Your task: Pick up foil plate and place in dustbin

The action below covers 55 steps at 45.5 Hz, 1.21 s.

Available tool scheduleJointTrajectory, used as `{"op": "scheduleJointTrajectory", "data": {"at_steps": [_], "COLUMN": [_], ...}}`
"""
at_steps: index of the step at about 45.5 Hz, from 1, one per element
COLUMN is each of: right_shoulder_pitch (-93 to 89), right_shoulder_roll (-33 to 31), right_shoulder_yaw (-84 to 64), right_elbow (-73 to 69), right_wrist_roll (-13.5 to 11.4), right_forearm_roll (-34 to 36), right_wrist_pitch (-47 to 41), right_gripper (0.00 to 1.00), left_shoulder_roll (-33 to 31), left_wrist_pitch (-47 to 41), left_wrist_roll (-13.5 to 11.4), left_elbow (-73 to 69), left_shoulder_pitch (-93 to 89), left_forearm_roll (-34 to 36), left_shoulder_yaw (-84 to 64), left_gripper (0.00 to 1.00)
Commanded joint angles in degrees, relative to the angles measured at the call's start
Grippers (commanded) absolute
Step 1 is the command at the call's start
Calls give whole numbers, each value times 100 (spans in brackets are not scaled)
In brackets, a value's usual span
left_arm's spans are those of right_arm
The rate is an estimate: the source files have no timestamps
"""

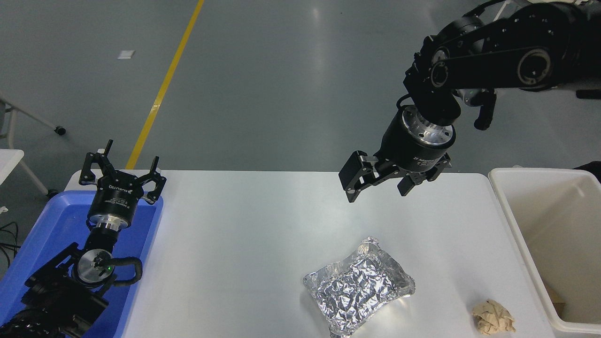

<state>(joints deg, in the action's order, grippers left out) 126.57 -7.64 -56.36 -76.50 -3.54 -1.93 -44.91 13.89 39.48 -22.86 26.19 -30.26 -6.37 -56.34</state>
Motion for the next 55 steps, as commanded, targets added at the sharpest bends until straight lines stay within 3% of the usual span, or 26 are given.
{"op": "scheduleJointTrajectory", "data": {"at_steps": [1,15,21,29,48,55], "right_shoulder_pitch": [-106,-826,-1371,-1951,-4016,-4833], "right_shoulder_roll": [-18,-176,-676,-1160,-1003,-923], "right_shoulder_yaw": [-24,-68,-51,196,1188,1558], "right_elbow": [153,399,399,399,1119,1673], "right_wrist_roll": [-7,2,11,20,64,72], "right_forearm_roll": [26,-403,-1001,-1239,-2241,-2961], "right_wrist_pitch": [-9,465,693,974,1528,1660], "right_gripper": [100,100,100,100,100,100], "left_shoulder_roll": [-9,-9,-9,-9,-9,-9], "left_wrist_pitch": [7,-2,-2,-2,-2,-2], "left_wrist_roll": [-8,-8,-8,-8,-8,-8], "left_elbow": [0,0,0,0,0,0], "left_shoulder_pitch": [-7,-7,-7,-7,-7,-7], "left_forearm_roll": [-13,-5,-5,-5,-5,-5], "left_shoulder_yaw": [-26,-26,-26,-26,-26,-26], "left_gripper": [100,100,100,100,100,100]}}
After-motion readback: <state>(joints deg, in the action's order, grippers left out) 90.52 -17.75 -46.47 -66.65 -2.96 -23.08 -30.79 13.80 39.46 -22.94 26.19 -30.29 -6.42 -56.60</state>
